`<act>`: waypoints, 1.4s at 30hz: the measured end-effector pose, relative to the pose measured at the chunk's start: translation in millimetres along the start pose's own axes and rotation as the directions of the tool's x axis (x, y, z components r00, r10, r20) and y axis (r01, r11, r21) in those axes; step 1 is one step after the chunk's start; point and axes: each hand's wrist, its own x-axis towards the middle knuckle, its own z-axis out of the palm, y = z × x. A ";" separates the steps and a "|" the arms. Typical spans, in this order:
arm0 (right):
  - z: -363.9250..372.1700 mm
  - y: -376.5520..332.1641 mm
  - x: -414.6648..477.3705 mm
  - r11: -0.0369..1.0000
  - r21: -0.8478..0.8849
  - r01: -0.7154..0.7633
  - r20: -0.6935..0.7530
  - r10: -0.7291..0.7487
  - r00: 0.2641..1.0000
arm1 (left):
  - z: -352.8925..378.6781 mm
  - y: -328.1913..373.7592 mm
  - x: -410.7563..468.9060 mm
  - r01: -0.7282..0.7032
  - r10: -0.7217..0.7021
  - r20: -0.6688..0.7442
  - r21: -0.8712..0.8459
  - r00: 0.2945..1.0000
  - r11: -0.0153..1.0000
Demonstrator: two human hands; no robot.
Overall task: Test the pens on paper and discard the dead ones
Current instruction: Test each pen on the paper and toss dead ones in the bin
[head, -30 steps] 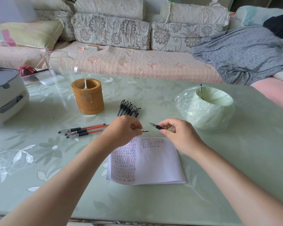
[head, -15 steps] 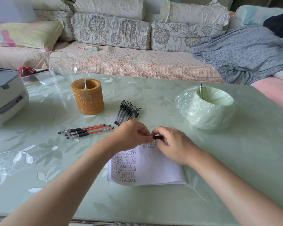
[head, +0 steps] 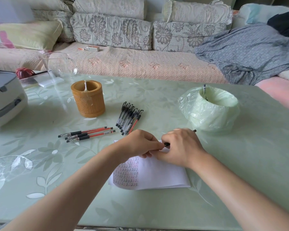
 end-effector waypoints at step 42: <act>-2.1 -16.0 35.6 0.938 0.222 -0.267 0.238 0.213 0.948 | -65.9 -34.7 9.8 -0.082 0.379 -0.420 0.573 0.825 0.815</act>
